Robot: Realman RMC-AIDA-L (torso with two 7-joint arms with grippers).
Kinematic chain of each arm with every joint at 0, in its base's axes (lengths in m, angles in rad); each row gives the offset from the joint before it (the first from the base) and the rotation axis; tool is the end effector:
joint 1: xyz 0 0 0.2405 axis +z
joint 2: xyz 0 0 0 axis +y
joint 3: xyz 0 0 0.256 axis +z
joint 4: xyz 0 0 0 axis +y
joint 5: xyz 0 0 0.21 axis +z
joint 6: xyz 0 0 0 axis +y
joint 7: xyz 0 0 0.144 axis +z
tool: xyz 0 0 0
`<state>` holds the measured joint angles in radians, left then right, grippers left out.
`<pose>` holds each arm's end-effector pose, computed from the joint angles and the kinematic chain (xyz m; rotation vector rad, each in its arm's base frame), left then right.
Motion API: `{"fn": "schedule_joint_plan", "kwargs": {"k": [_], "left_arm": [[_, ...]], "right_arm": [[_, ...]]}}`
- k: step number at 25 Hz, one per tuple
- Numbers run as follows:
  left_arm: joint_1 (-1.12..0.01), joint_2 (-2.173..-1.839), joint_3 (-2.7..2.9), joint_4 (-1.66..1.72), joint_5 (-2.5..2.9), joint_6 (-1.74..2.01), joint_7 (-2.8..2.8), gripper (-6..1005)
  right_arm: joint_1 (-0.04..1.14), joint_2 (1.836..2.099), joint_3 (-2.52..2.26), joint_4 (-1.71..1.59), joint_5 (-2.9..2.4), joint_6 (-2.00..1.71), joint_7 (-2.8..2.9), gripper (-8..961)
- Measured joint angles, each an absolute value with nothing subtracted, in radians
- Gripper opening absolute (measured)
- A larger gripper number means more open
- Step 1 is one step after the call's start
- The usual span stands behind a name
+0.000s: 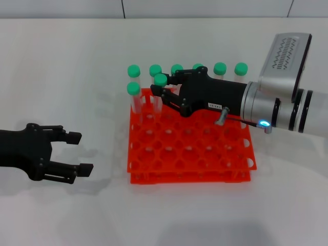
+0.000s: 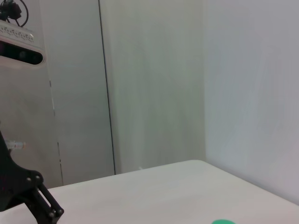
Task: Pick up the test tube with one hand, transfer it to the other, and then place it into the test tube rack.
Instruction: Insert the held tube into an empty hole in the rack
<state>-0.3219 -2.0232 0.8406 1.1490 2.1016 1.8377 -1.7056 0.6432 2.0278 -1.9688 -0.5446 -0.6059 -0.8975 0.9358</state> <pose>-0.2762 0.2770 0.0664 -2.8961 -0.7223 -0.3068 0.1658 0.3634 -0.0990 -2.6198 0.2947 0.8128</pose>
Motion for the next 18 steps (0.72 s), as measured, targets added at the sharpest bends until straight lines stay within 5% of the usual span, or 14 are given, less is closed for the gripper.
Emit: {"fn": "schedule_joint_plan", "kwargs": {"k": [18], "left_arm": [[-0.326, -2.02, 0.841, 1.149, 2.098, 1.833, -1.705, 888]], "right_arm": [[0.65, 2.028, -1.968, -0.544, -0.611, -0.898, 0.94, 257]]}}
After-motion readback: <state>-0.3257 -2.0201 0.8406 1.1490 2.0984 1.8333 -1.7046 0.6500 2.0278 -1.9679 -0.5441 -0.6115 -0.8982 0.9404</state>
